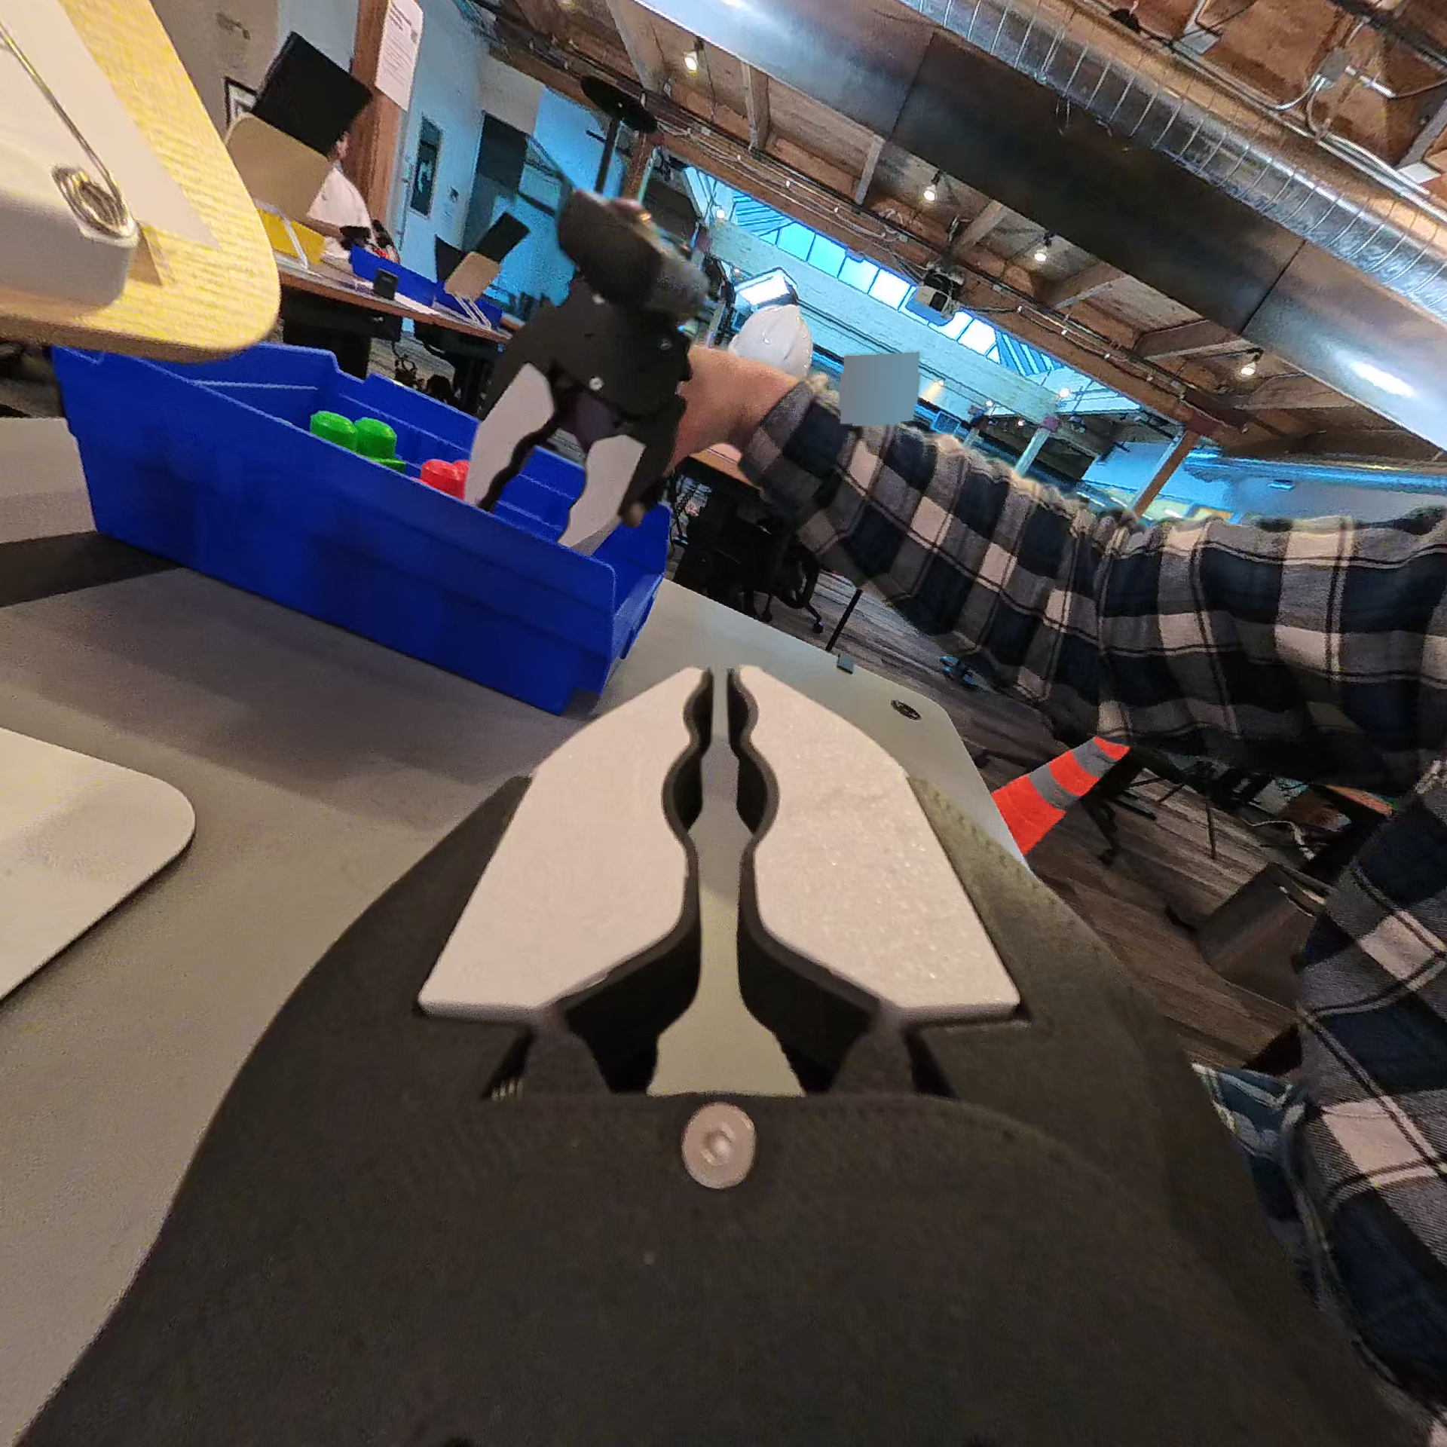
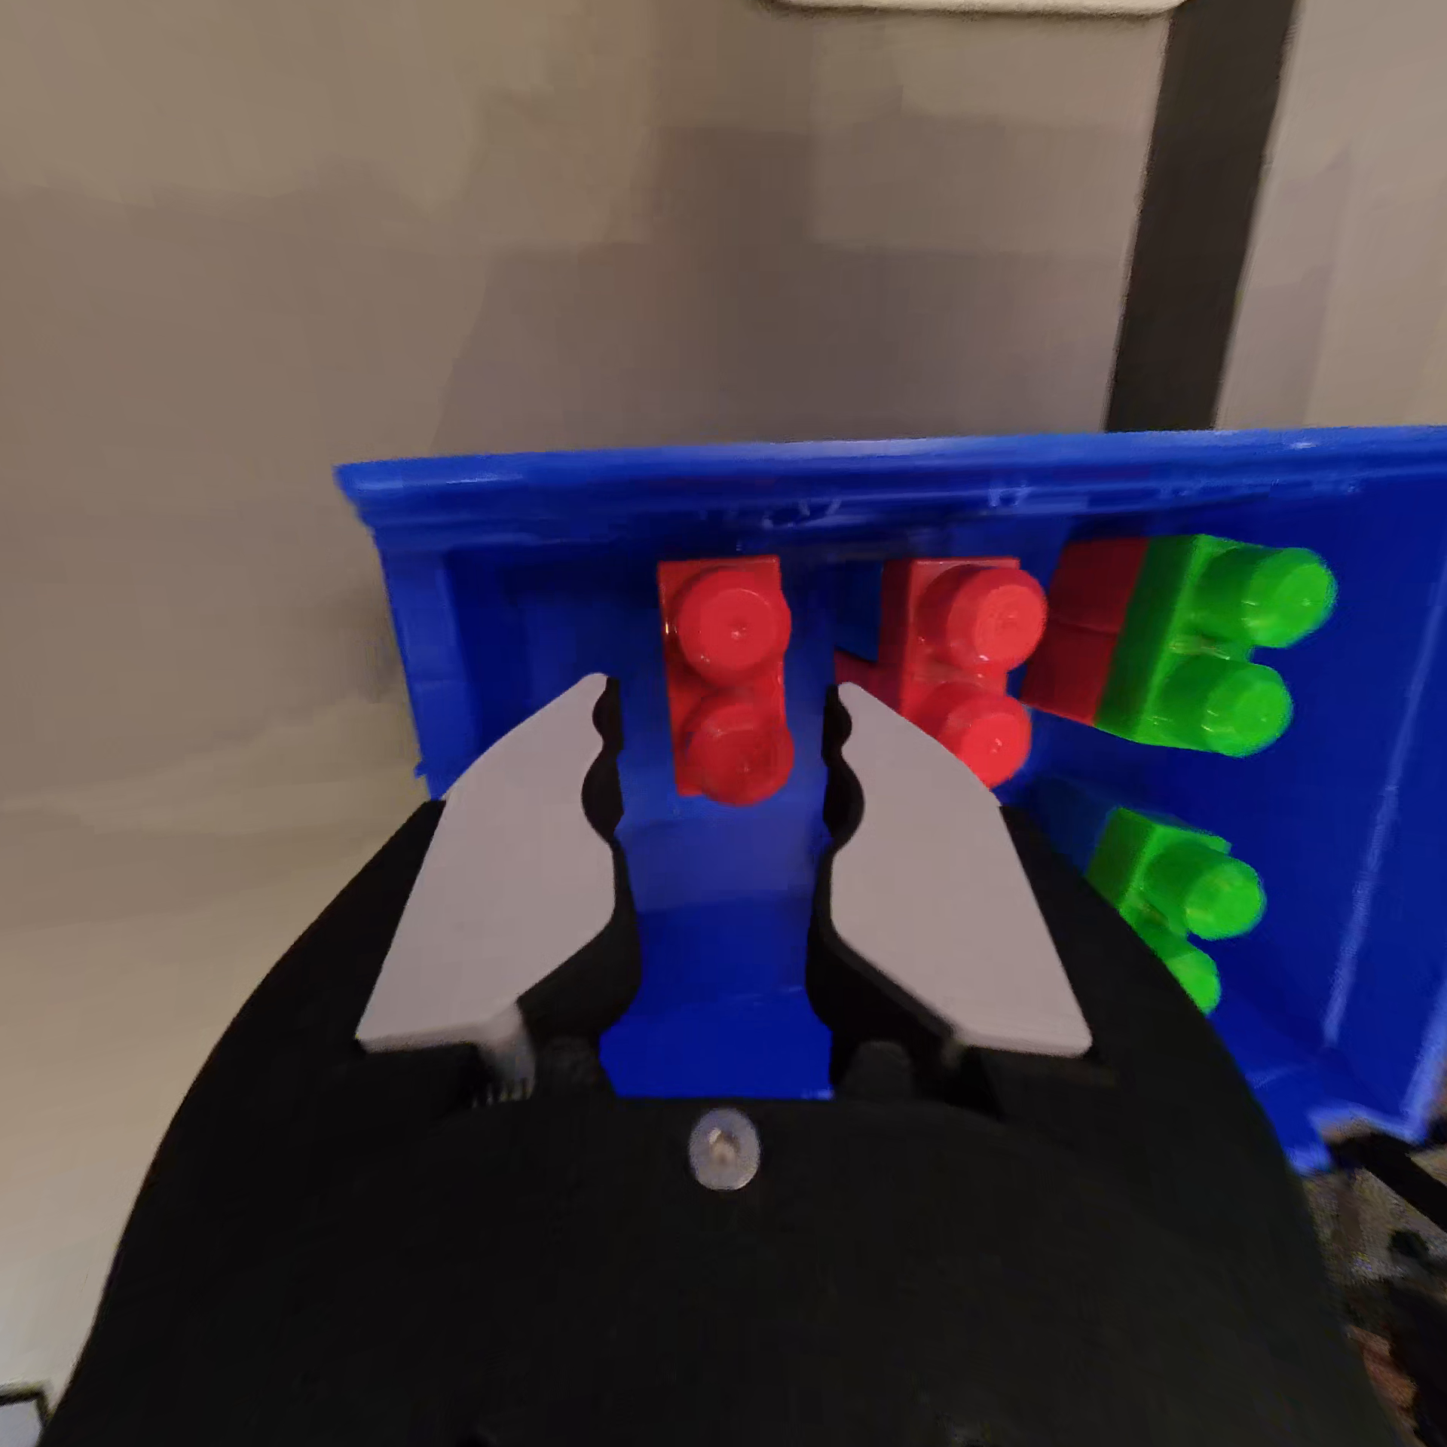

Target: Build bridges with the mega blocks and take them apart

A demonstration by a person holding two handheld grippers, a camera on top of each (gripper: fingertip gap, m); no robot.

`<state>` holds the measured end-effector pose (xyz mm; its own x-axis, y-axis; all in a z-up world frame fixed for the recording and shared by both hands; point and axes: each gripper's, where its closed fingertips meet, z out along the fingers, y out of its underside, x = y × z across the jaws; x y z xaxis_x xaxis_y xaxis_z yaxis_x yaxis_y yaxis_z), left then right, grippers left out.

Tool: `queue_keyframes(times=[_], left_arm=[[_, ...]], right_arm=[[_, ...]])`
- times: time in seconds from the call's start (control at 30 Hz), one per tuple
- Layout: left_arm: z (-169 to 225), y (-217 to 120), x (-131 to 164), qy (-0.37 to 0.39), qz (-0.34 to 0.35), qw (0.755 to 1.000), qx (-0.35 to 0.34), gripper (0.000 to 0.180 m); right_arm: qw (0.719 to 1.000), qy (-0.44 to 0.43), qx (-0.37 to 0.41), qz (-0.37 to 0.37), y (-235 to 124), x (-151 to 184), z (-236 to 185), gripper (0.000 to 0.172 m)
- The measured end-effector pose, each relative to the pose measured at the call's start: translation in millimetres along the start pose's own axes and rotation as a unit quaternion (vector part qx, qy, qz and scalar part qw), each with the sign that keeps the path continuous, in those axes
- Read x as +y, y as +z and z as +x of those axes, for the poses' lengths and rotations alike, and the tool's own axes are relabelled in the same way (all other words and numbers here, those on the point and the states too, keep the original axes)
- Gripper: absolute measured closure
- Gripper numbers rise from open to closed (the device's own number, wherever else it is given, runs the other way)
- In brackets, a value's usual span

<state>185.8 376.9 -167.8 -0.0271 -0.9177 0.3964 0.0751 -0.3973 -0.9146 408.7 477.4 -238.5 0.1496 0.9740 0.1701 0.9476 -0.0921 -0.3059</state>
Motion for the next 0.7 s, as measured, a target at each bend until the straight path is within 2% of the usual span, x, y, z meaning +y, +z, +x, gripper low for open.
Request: queue_keyframes(times=[0.07, 0.17, 0.23, 0.37, 0.43, 0.5, 0.53, 0.57, 0.63, 0.7], left_arm=[[-1.3, -4.7, -4.8, 0.019, -0.01, 1.0, -0.02, 0.168], [-5.5, -28.8, -24.5, 0.089, -0.031, 0.992, -0.089, 0.153], [-18.7, -63.7, -41.7, 0.139, -0.057, 0.974, -0.173, 0.142], [-50.4, -162.6, -81.1, 0.18, -0.079, 0.93, -0.311, 0.148], [-77.4, -213.2, -89.4, 0.195, -0.138, 0.899, -0.366, 0.146], [-116.4, -264.3, -85.8, 0.196, -0.228, 0.859, -0.415, 0.14], [-135.2, -283.7, -82.6, 0.188, -0.261, 0.847, -0.424, 0.138], [-149.7, -296.9, -75.2, 0.174, -0.3, 0.84, -0.417, 0.133], [-176.0, -322.5, -65.6, 0.188, -0.391, 0.798, -0.419, 0.126], [-193.7, -324.8, -59.5, 0.211, -0.428, 0.792, -0.382, 0.12]], right_arm=[[0.999, -0.002, 0.038, 0.011, -23.5, -5.5, -0.1, 0.123], [0.995, -0.021, 0.091, 0.039, -59.6, -25.2, -14.4, 0.13], [0.99, -0.044, 0.127, 0.039, -77.8, -39.0, -30.1, 0.132], [0.982, -0.097, 0.148, 0.071, -93.7, -76.1, -76.1, 0.137], [0.981, -0.111, 0.133, 0.091, -88.8, -93.4, -99.7, 0.141], [0.978, -0.126, 0.122, 0.111, -77.2, -111.2, -118.2, 0.144], [0.978, -0.131, 0.111, 0.122, -69.1, -120.0, -127.0, 0.144], [0.978, -0.134, 0.099, 0.127, -60.0, -127.3, -134.5, 0.144], [0.978, -0.142, 0.085, 0.126, -42.6, -136.5, -144.1, 0.144], [0.979, -0.144, 0.064, 0.128, -28.9, -143.9, -152.5, 0.144]])
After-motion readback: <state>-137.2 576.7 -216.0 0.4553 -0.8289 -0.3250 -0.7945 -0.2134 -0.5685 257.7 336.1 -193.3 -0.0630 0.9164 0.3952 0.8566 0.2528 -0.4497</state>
